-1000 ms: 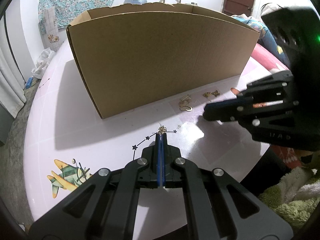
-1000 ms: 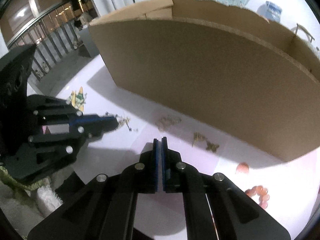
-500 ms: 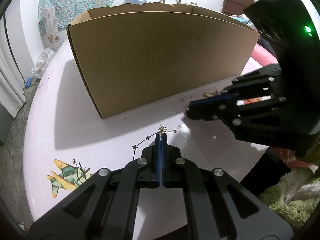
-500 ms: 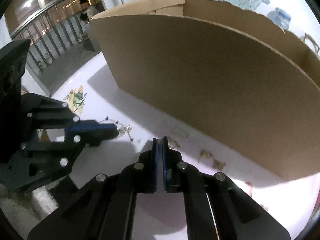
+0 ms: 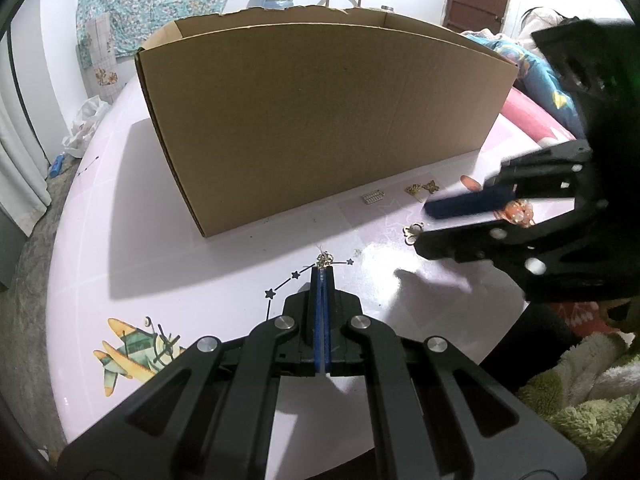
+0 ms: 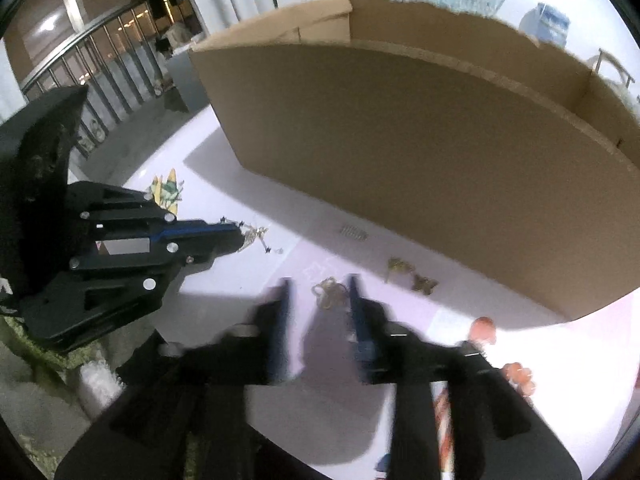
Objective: Organize jewelry
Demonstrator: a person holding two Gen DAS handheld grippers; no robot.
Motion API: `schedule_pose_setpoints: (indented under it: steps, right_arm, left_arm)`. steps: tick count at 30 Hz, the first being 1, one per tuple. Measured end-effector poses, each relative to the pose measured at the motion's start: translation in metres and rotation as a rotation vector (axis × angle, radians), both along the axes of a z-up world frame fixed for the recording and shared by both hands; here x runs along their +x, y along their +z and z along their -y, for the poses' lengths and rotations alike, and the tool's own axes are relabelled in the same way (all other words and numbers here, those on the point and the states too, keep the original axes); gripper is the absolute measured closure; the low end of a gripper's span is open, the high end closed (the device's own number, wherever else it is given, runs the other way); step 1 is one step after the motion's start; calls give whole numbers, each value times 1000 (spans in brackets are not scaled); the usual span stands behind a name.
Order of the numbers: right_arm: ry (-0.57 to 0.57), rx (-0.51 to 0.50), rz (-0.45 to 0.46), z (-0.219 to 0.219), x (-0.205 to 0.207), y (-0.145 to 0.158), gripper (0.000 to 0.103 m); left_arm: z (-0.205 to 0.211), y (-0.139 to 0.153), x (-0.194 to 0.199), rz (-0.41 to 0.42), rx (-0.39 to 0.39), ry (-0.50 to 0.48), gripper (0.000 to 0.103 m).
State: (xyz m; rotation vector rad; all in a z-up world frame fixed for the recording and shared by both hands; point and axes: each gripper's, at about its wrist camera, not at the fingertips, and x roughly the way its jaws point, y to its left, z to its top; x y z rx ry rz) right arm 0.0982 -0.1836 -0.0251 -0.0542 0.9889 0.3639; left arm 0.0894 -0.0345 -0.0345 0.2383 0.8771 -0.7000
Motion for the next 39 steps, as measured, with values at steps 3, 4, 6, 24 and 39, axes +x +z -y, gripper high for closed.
schedule_pose_setpoints:
  steps: [3,4,6,24,39]
  right_arm:
    - [34,-43,20,-6,2,1,64]
    - [45,-59,21,-8,3,-1,64]
    - [79,-94,23,-14,6,-6,64]
    - [126,-58,-14,-19,16,-20,86]
    - [56,-30,36,14,-8,7,86]
  left_arm:
    - [0,0,-1,1,0,0,103]
    - [0,0,-1,1,0,0,103]
    - [-1,-1,-1,2,1,-1,103]
    - [-1,-1,-1,2,3,-2,103]
    - [-2,3,-7,-4,-16,-16,103]
